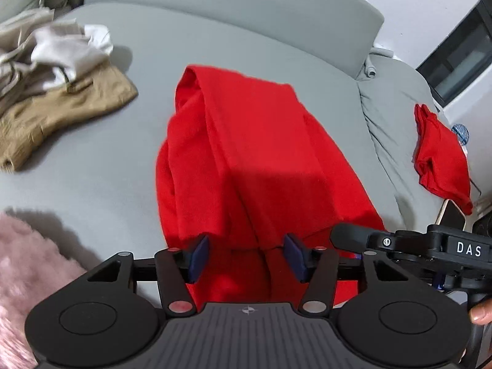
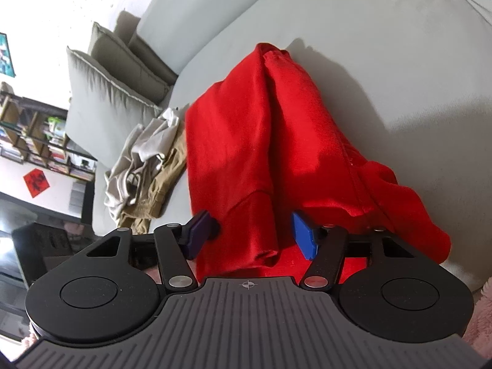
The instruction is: Fold clothes
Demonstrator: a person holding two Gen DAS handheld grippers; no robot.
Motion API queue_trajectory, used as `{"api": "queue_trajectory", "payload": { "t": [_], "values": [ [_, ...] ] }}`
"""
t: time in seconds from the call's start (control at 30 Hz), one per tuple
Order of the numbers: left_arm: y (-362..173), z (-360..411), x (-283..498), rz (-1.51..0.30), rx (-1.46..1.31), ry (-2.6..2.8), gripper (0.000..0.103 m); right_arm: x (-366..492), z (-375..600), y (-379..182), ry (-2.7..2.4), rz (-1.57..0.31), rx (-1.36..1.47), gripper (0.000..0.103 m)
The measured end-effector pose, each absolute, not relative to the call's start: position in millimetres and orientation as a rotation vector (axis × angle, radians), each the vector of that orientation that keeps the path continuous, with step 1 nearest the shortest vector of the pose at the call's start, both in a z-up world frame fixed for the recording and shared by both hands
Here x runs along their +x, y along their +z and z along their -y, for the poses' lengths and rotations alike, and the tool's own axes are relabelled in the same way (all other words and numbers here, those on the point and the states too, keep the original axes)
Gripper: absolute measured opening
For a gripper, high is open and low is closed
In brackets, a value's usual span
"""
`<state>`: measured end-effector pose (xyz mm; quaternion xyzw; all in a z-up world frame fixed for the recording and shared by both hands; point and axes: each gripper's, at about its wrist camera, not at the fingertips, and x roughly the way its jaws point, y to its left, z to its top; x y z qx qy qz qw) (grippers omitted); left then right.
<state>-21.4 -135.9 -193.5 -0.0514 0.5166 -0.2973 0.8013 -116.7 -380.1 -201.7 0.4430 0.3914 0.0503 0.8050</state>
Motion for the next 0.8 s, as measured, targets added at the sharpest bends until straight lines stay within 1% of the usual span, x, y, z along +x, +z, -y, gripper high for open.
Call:
{"api": "queue_trajectory", "payload": {
  "t": [0.03, 0.07, 0.13, 0.23, 0.3, 0.37, 0.4, 0.43, 0.57, 0.63, 0.8],
  "values": [
    [-192.4, 135.7, -22.1, -1.104, -0.115, -0.644, 0.028, -116.6, 380.3, -201.9, 0.108, -0.839, 0.948, 0.064],
    [-190.6, 135.9, -22.8, -1.100, -0.116, -0.648, 0.019, -116.7, 380.4, -201.8, 0.109, -0.839, 0.946, 0.064],
    [-187.3, 134.8, -21.5, -1.113, -0.154, -0.647, 0.016, -116.3, 379.7, -201.5, 0.109, -0.839, 0.942, 0.064],
    [-182.2, 115.5, -16.9, -1.153, -0.407, -0.613, 0.015, -116.5, 380.6, -199.9, 0.108, -0.832, 0.953, 0.064],
    [-180.8, 106.8, -15.3, -1.158, -0.557, -0.613, 0.015, -118.6, 383.7, -195.8, 0.115, -0.811, 0.976, 0.066],
    [-189.9, 97.3, -12.5, -1.188, -0.700, -0.594, 0.014, -120.8, 387.5, -191.8, 0.143, -0.775, 1.028, 0.068],
    [-194.4, 94.5, -10.9, -1.205, -0.755, -0.585, 0.014, -120.9, 389.3, -191.2, 0.165, -0.765, 1.063, 0.069],
    [-198.4, 92.7, -9.3, -1.220, -0.802, -0.578, 0.014, -121.4, 391.1, -190.8, 0.181, -0.759, 1.093, 0.074],
    [-195.8, 86.9, -4.8, -1.202, -0.915, -0.596, 0.014, -122.7, 390.9, -199.1, 0.176, -0.800, 1.157, 0.077],
    [-193.5, 87.1, -3.4, -1.197, -0.955, -0.607, 0.014, -122.6, 390.2, -208.3, 0.190, -0.819, 1.229, 0.080],
    [-187.7, 87.5, 0.1, -1.184, -1.053, -0.635, 0.014, -123.4, 391.0, -230.1, 0.265, -0.720, 1.478, 0.081]
  ]
}}
